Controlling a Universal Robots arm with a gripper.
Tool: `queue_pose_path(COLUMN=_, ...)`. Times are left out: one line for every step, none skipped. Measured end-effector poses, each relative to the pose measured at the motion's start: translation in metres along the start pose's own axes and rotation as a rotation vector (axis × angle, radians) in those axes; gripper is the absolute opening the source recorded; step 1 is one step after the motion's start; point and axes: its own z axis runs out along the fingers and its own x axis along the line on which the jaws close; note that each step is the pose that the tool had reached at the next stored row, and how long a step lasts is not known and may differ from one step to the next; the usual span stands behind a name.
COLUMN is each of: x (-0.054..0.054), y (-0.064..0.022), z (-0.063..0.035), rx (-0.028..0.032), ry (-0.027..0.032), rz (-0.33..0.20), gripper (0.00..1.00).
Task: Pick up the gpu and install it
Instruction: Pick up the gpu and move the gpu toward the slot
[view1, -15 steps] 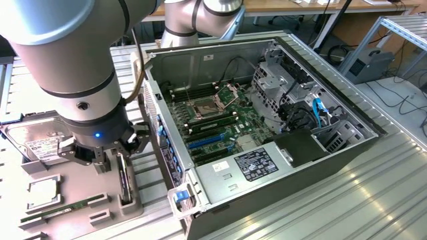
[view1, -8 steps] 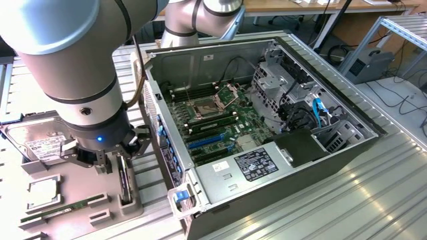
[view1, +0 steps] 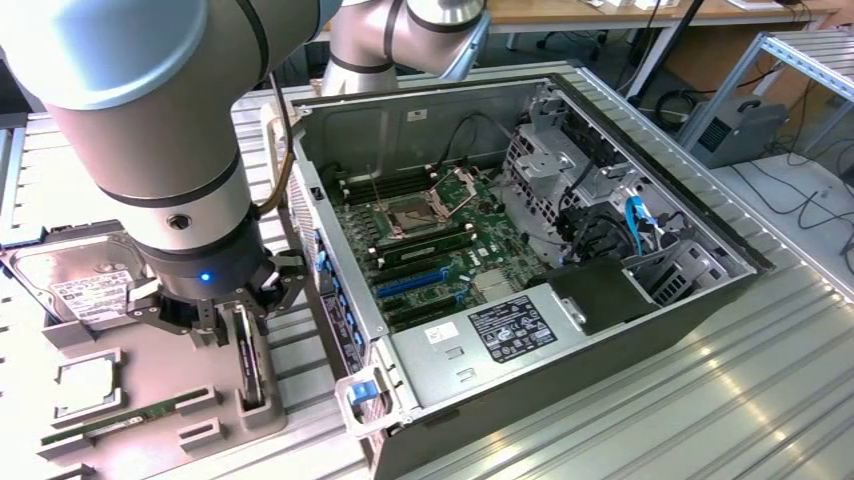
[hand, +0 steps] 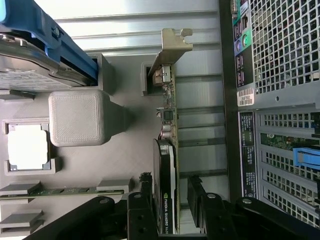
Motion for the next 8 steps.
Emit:
queue_pose_path(x=0.0, y=0.0, z=0.0, rx=0.0, ry=0.0, rz=0.0, gripper=0.42)
queue_pose_path(x=0.0, y=0.0, z=0.0, rx=0.0, ry=0.0, rz=0.0, gripper=0.42)
queue_pose_path(x=0.0, y=0.0, z=0.0, rx=0.0, ry=0.0, rz=0.0, gripper=0.42)
queue_pose_path(x=0.0, y=0.0, z=0.0, rx=0.0, ry=0.0, rz=0.0, gripper=0.42)
queue_pose_path(x=0.0, y=0.0, z=0.0002, rx=0.0, ry=0.0, rz=0.0, gripper=0.42)
queue_pose_path(x=0.0, y=0.0, z=0.0011, rx=-0.0002, ry=-0.0002, rz=0.0, gripper=0.42)
queue_pose_path(x=0.0001, y=-0.0001, z=0.0018, rx=0.0001, ry=0.0, rz=0.0, gripper=0.42)
queue_pose_path(x=0.0001, y=-0.0001, z=0.0031, rx=-0.0001, ry=-0.0001, rz=0.0, gripper=0.42)
